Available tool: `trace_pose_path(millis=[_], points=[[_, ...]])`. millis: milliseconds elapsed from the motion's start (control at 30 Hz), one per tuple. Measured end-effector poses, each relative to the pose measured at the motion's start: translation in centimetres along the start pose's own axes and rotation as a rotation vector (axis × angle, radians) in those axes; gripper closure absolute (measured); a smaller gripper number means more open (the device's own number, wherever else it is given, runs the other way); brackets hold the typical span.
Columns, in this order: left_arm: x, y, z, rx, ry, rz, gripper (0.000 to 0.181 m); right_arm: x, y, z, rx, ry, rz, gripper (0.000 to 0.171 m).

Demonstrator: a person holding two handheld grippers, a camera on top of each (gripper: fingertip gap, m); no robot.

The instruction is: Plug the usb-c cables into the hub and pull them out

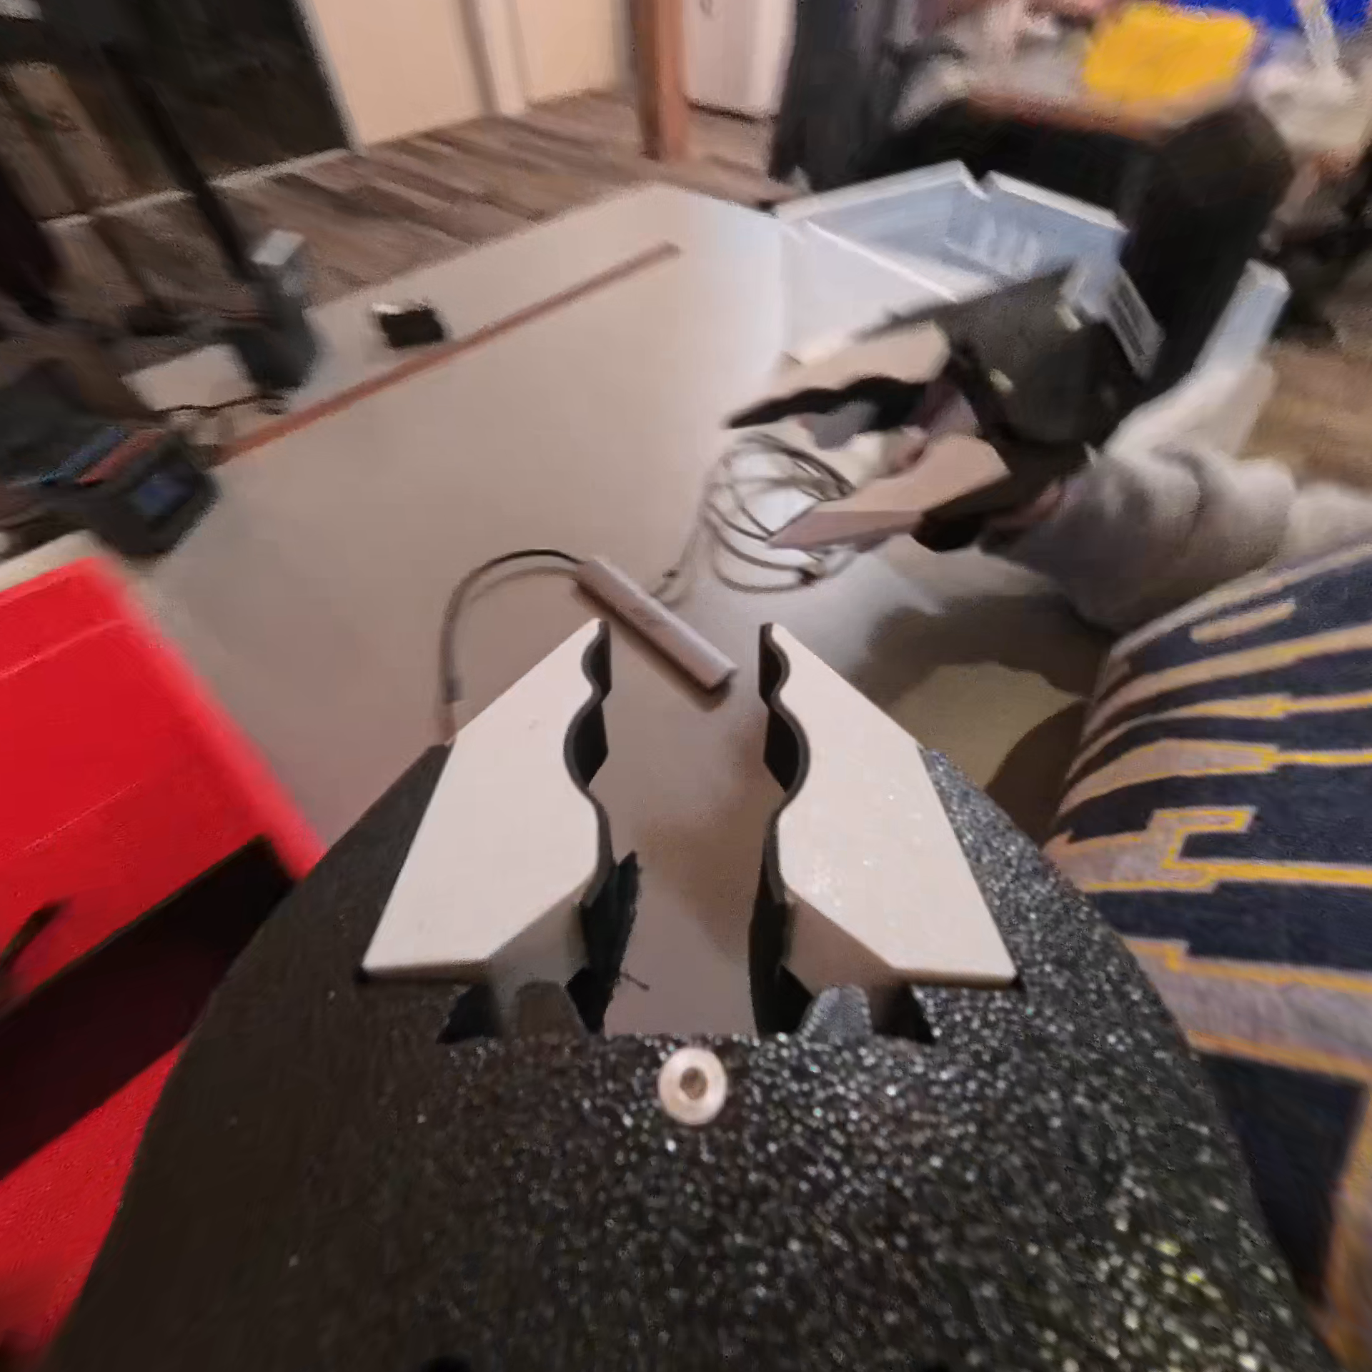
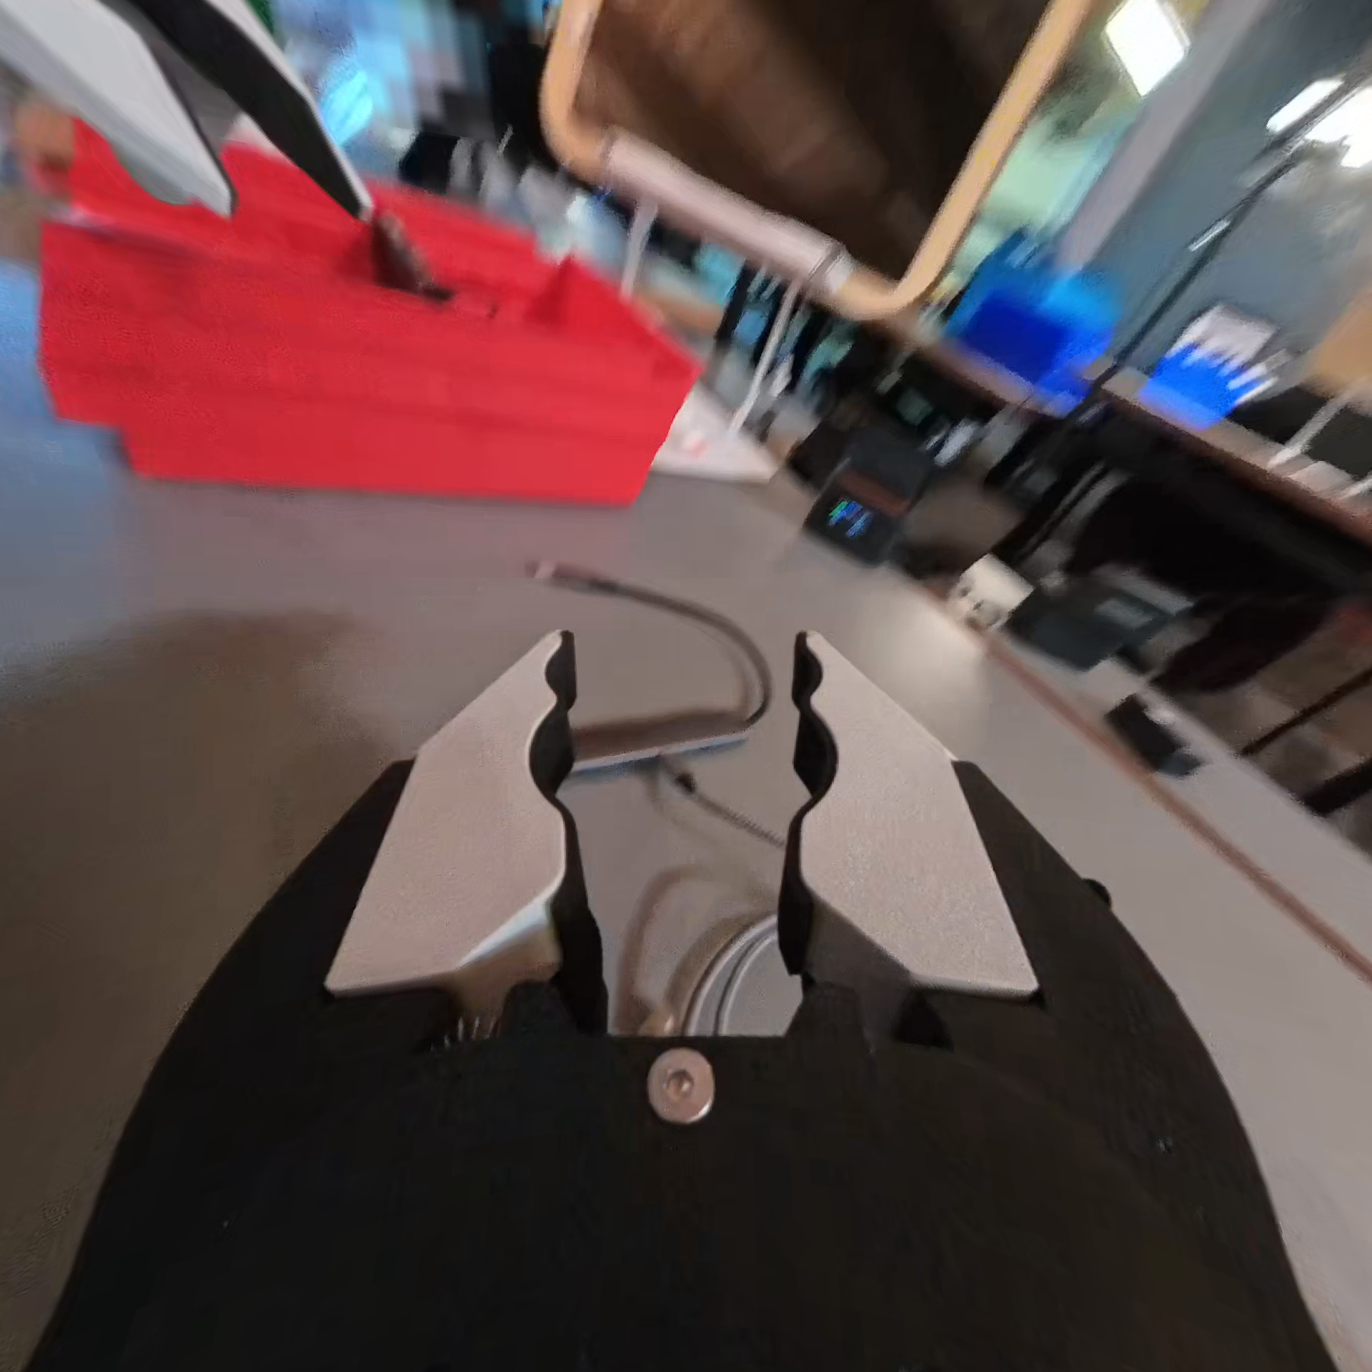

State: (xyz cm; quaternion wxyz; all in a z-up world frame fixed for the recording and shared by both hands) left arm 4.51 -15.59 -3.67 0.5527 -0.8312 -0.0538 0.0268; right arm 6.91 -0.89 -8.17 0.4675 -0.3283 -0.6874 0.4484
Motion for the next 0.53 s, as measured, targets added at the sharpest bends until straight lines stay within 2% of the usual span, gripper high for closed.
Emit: trace_pose_path(millis=[67, 100, 167, 200, 333, 533], points=[[-4.4, -0.3, -4.3, 0.032, -0.182, -0.076, 0.144, 0.8, -0.9, -0.4, 0.130, 0.128, -0.038, 0.121], [-7.2, 0.2, -6.8, 0.018, -0.322, -0.098, 0.145, 0.9, -1.1, -0.6, 0.163, 0.156, -0.064, 0.124], [-12.2, 3.0, -11.3, -0.102, -0.552, -0.187, 0.136, 1.0, -1.4, -0.8, 0.173, 0.186, -0.113, 0.125], [-13.9, 4.5, -12.8, -0.164, -0.601, -0.249, 0.134, 1.1, -1.5, -1.0, 0.184, 0.199, -0.123, 0.126], [-16.9, 9.5, -13.6, -0.308, -0.563, -0.522, 0.130, 0.9, -2.0, -1.4, 0.228, 0.188, -0.096, 0.130], [-18.2, 13.2, -11.9, -0.459, -0.565, -0.595, 0.131, 0.7, -2.2, -1.9, 0.223, 0.218, -0.153, 0.132]])
Point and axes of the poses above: each gripper's, where its closed fingertips meet, z out along the fingers, y out of its underside, x = y × z across the jaws, the point moved 2 cm from there along -z, back along the fingers, and after that the axes turned 1 degree about -x, right-handed, at the moved point
